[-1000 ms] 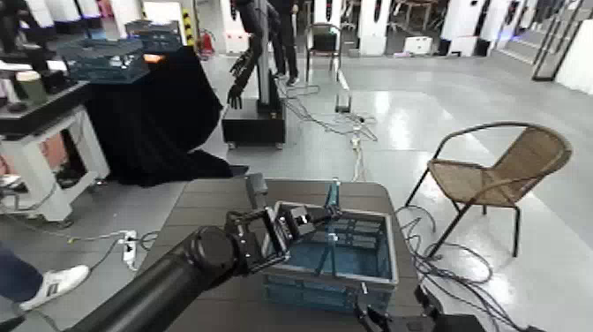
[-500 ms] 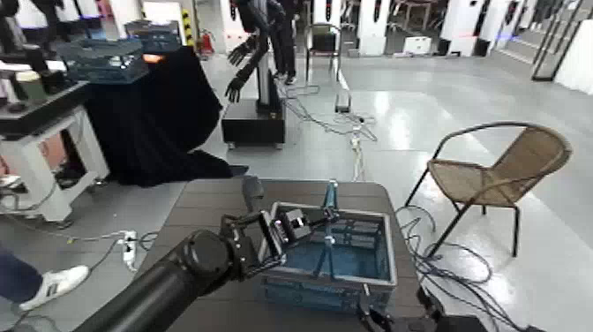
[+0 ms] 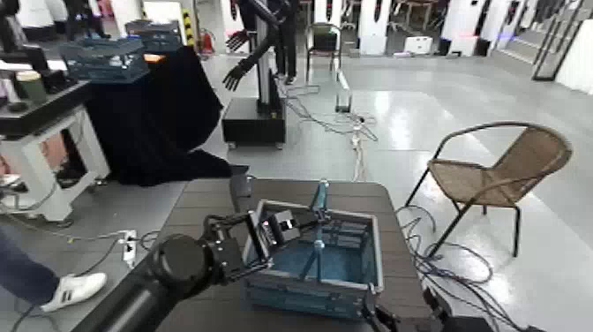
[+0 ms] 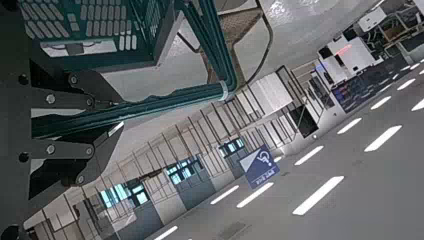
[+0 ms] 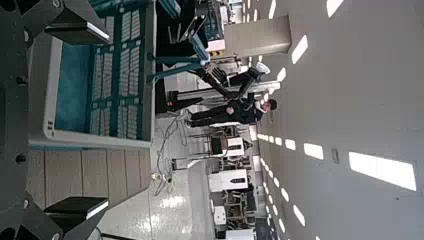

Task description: Grasp the handle of the crate.

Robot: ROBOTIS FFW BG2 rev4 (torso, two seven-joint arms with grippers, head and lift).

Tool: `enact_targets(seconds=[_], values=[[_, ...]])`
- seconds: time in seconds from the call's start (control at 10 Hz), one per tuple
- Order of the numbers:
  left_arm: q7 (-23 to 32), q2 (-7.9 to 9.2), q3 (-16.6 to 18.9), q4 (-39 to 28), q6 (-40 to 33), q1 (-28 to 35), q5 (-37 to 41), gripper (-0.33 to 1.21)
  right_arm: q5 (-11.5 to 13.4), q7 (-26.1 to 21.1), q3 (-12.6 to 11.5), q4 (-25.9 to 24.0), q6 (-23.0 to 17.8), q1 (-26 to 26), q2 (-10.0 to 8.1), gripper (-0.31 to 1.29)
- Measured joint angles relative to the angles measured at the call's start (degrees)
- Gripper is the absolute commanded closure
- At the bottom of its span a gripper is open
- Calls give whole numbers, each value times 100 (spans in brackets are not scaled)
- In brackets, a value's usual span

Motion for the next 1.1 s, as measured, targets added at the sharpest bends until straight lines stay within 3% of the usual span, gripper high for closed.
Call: enact_targets(seconds=[0.4,1.1], values=[[738,172,923,-1489,773,1006,292,119,62,-67,-9,3,-52,11,-6,15],[1828,180,1581,-2705,1261,2467,1965,119,124,-215,-8,32,-141,10,-9,15]])
